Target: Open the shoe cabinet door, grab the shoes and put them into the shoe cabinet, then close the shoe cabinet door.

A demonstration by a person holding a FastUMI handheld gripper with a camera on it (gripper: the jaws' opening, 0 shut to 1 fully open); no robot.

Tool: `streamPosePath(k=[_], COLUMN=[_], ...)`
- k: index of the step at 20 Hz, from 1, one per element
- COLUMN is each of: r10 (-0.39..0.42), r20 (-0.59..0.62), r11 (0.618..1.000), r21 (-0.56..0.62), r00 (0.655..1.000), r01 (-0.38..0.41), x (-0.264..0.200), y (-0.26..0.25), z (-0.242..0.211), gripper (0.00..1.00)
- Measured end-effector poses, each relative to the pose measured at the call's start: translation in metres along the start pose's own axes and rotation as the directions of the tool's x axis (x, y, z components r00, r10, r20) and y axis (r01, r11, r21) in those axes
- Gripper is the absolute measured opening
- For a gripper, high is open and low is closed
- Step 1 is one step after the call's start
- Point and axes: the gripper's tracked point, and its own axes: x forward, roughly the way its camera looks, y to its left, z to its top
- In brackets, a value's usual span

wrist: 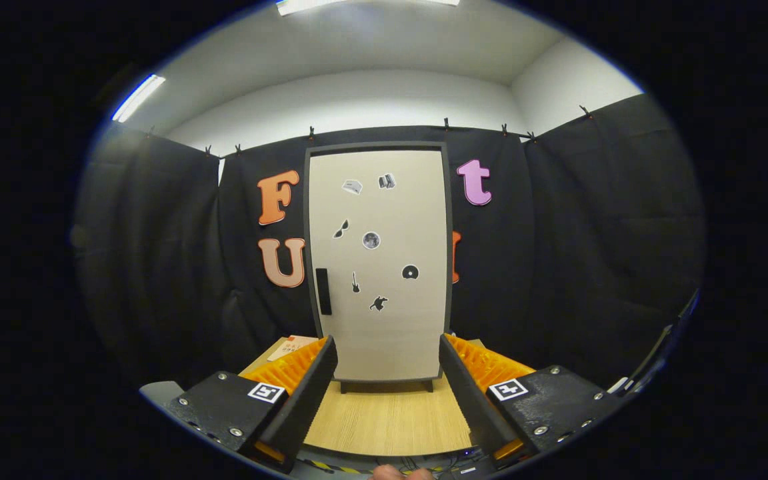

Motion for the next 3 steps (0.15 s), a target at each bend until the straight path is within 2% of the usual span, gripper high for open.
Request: streamPosePath(k=[3], r10=[0.001], r20=[0.014], r11=[1.0], r21=[0.009], r00=[1.0], r01=[-0.001], x=[-0.0107], y=[-0.0067], z=[0.0022], gripper=[0.96])
